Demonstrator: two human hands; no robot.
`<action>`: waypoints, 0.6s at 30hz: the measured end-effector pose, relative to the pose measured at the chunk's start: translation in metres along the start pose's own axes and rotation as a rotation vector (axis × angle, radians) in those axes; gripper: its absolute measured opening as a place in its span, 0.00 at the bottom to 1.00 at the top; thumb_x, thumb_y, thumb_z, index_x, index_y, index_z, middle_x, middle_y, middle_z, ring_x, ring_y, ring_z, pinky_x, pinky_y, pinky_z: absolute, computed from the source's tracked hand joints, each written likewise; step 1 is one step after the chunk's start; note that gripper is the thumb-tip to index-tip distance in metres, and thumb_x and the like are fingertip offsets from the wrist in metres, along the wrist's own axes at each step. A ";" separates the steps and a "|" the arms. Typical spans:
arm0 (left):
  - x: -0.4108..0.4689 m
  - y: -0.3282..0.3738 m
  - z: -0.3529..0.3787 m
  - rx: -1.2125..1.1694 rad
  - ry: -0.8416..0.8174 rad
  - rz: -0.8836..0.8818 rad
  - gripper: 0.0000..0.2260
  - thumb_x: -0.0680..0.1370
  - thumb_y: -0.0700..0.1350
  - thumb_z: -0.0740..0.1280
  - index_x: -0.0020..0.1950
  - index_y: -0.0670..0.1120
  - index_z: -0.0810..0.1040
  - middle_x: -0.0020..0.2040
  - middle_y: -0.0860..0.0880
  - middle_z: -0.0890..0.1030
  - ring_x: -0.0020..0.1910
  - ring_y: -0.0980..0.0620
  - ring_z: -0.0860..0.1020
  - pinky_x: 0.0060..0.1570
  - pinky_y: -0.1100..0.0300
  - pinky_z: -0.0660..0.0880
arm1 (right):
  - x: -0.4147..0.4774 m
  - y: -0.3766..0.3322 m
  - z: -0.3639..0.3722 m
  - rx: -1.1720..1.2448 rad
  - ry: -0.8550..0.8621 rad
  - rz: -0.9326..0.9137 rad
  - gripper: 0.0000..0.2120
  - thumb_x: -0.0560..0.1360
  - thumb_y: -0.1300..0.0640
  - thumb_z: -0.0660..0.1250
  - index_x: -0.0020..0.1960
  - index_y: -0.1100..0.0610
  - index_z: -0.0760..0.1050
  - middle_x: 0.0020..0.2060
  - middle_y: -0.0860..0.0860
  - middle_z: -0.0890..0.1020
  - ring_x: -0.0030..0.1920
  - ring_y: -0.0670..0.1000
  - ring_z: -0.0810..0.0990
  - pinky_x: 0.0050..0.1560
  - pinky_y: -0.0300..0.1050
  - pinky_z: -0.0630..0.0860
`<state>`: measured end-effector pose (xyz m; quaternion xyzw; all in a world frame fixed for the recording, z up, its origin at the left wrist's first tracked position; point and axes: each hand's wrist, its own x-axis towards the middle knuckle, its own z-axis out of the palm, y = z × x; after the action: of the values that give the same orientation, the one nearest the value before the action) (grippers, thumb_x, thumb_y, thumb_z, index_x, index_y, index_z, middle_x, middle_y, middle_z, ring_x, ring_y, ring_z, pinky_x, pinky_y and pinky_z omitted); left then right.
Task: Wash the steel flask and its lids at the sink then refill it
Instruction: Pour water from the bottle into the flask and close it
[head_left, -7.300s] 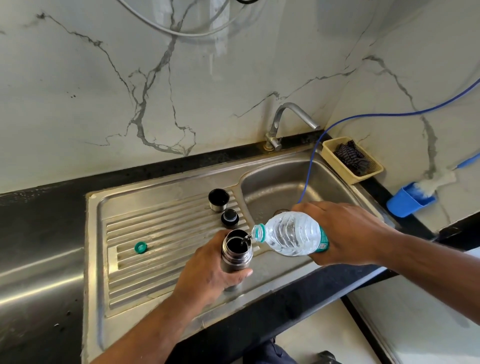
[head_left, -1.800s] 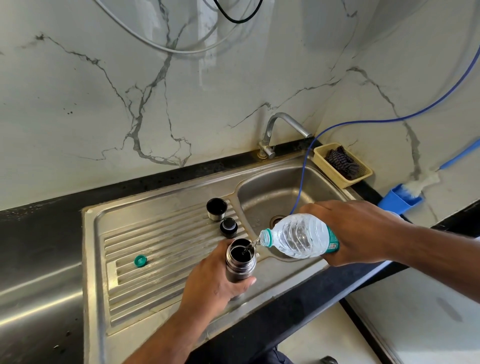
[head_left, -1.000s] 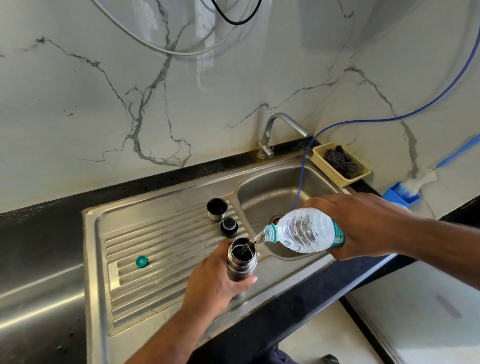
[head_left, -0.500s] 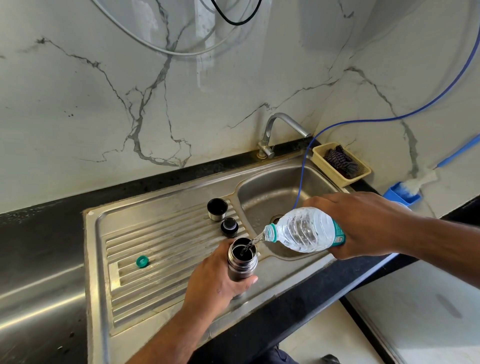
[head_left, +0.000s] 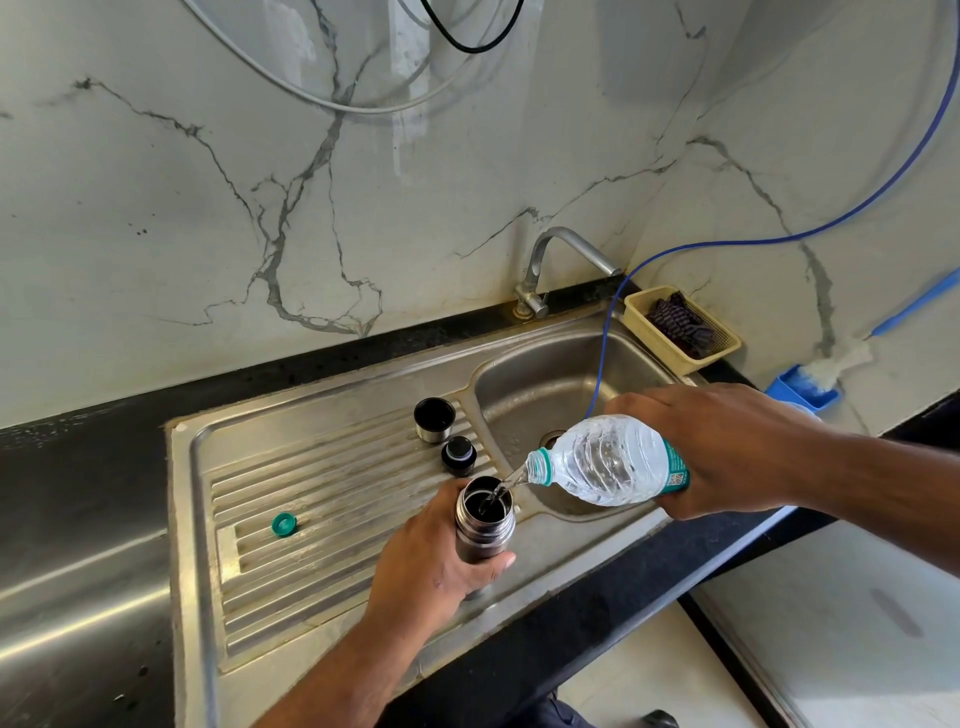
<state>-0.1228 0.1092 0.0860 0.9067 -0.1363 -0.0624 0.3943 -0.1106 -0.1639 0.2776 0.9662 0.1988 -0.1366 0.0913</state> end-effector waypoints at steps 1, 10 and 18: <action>0.000 0.000 0.000 -0.001 0.000 0.001 0.30 0.66 0.67 0.76 0.63 0.62 0.69 0.52 0.63 0.82 0.47 0.64 0.79 0.43 0.72 0.70 | 0.000 0.000 0.000 0.000 0.003 -0.001 0.43 0.69 0.35 0.75 0.77 0.39 0.56 0.64 0.37 0.75 0.52 0.37 0.68 0.50 0.32 0.63; 0.000 -0.001 0.001 -0.001 0.013 0.008 0.30 0.66 0.67 0.76 0.63 0.62 0.69 0.52 0.64 0.82 0.47 0.63 0.80 0.45 0.69 0.73 | 0.000 0.002 -0.001 0.013 0.012 -0.013 0.43 0.69 0.35 0.75 0.77 0.39 0.56 0.64 0.37 0.75 0.54 0.37 0.69 0.54 0.32 0.65; 0.000 0.000 0.000 0.003 0.000 0.013 0.30 0.66 0.66 0.76 0.63 0.63 0.68 0.52 0.64 0.81 0.47 0.64 0.79 0.44 0.73 0.70 | 0.002 0.003 0.001 -0.012 0.014 -0.011 0.45 0.69 0.34 0.75 0.78 0.40 0.54 0.66 0.37 0.74 0.55 0.36 0.67 0.55 0.33 0.64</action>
<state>-0.1225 0.1091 0.0862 0.9064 -0.1424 -0.0594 0.3933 -0.1080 -0.1663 0.2763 0.9654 0.2056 -0.1291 0.0950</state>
